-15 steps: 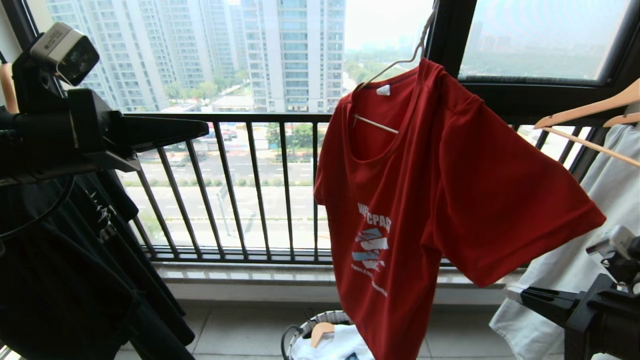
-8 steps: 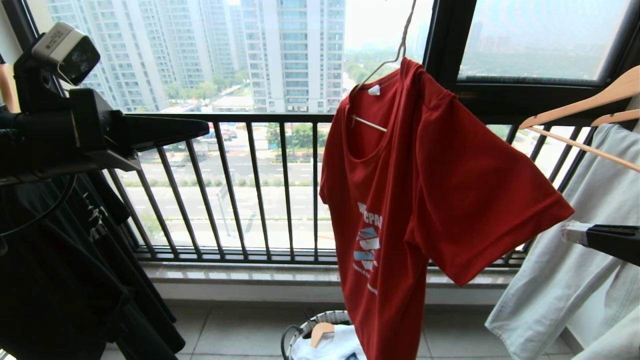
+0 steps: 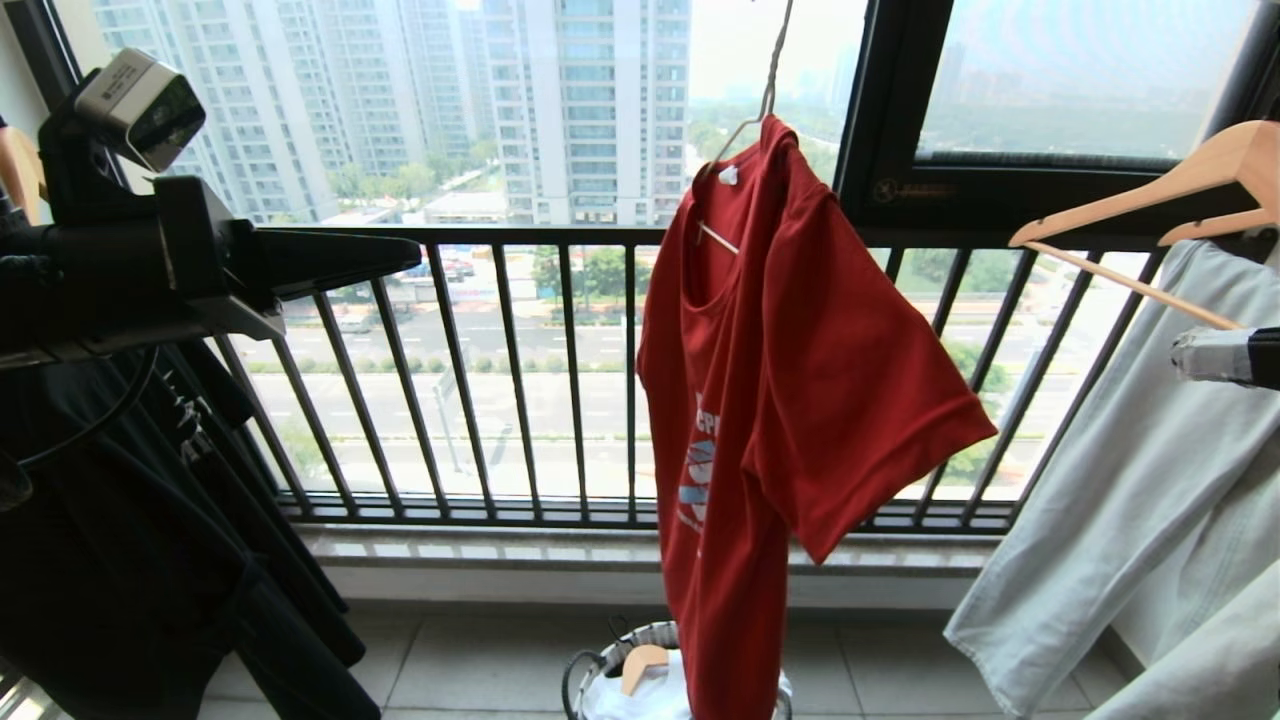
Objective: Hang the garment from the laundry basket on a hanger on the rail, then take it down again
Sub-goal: Take the clothes off the clothes rack
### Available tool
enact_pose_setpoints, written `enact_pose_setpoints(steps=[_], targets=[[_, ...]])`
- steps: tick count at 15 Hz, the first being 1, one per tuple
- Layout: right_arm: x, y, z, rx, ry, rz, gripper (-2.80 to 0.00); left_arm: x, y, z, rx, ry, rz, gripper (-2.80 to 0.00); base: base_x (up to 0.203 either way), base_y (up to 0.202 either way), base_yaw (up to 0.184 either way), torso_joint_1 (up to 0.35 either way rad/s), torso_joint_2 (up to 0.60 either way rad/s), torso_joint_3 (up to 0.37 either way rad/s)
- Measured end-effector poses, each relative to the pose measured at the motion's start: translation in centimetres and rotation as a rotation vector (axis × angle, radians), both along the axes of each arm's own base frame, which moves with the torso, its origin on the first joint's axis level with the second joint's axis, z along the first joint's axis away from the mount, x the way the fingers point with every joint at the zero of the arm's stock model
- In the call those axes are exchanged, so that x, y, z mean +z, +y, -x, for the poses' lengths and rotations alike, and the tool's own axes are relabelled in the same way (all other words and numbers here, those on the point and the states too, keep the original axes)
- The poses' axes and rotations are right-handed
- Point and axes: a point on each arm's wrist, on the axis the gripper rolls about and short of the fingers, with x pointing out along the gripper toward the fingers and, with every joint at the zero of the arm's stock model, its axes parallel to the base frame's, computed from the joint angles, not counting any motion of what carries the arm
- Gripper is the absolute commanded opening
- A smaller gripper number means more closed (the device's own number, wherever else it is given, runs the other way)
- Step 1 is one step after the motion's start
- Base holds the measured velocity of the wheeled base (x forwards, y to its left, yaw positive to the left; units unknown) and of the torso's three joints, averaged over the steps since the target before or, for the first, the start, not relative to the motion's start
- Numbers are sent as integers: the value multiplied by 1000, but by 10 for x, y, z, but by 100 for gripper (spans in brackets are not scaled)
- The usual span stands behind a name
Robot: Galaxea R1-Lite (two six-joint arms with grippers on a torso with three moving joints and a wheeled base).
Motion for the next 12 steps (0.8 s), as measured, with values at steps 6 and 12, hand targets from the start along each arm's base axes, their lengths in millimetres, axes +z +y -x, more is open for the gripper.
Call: enact_pose_setpoints(steps=[6,12], targets=[[33,39,-20,188,-61,-64,-280,-1,0,-2,1,6,0,-280,0,0,0,0,0,0],[40,109,-56,337,-27,-47,-280,0,3,-2,23,-5,0,-280,0,0,0,0,0,0]])
